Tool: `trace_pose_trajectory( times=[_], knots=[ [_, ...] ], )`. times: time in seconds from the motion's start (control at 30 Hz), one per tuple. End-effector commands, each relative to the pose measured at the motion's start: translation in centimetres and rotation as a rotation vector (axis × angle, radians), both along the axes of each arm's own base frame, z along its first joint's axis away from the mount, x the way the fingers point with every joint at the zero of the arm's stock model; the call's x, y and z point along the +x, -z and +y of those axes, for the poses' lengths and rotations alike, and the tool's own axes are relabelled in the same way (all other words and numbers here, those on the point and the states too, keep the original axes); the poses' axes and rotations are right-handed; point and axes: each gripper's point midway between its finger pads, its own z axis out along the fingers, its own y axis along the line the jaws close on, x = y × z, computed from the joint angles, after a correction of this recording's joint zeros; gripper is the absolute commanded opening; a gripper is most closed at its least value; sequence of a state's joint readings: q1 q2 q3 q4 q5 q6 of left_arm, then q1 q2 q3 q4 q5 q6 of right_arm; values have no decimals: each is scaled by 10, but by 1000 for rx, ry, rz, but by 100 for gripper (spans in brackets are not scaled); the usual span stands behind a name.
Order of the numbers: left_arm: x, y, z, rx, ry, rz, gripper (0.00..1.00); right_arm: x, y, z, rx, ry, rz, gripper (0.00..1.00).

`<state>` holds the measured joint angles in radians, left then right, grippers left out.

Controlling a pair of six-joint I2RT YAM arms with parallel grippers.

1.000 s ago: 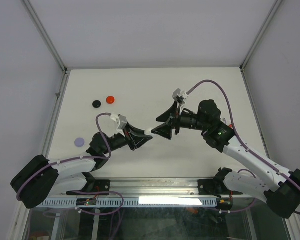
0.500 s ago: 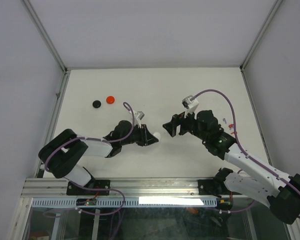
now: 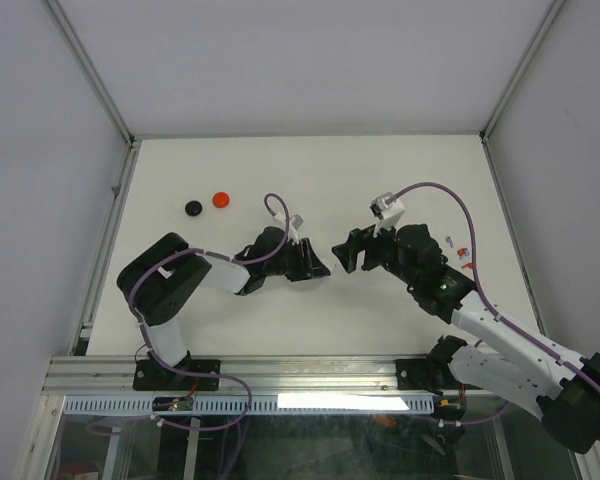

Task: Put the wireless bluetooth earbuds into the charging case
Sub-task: Place the charging case at the center of the board, then pick up the charging case at the center of the board.

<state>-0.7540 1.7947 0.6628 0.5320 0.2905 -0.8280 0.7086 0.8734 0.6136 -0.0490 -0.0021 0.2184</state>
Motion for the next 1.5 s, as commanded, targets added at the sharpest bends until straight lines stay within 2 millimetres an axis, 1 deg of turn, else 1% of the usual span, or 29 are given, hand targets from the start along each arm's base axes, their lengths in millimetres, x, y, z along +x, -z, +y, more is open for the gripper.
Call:
trace_pose_trajectory(
  times=[0.0,0.1,0.23,0.33,0.5,0.53,0.6,0.83,1.1,1.27,1.4,1.47],
  knots=[
    [4,8,6,80,-54,38,42,6,-17,-4,28,31,-61,78],
    [4,8,18,130,-91,37,51,6,-17,-5,29,35,-65,78],
    [3,5,34,192,-136,31,58,5,-16,-4,28,31,-61,78],
    [5,-4,48,234,-188,15,68,6,-16,-5,27,33,-63,78],
    [5,-18,89,348,-309,0,89,5,-15,-6,23,36,-65,78],
    [6,-25,98,361,-335,-11,94,5,-15,-6,25,36,-67,78],
    [5,-32,118,401,-388,-18,99,5,-14,-7,24,37,-67,78],
    [3,-44,193,485,-611,31,99,3,-10,-5,30,23,-61,79],
    [4,-49,274,562,-814,86,99,0,-1,-2,30,3,-47,79],
    [4,-41,321,578,-958,161,99,-2,-1,-3,37,1,-49,79],
    [2,-36,361,639,-1066,207,99,-3,-2,-4,45,2,-59,79],
    [-2,-31,376,660,-1109,242,99,-4,-2,-4,45,6,-65,79]
  ],
)
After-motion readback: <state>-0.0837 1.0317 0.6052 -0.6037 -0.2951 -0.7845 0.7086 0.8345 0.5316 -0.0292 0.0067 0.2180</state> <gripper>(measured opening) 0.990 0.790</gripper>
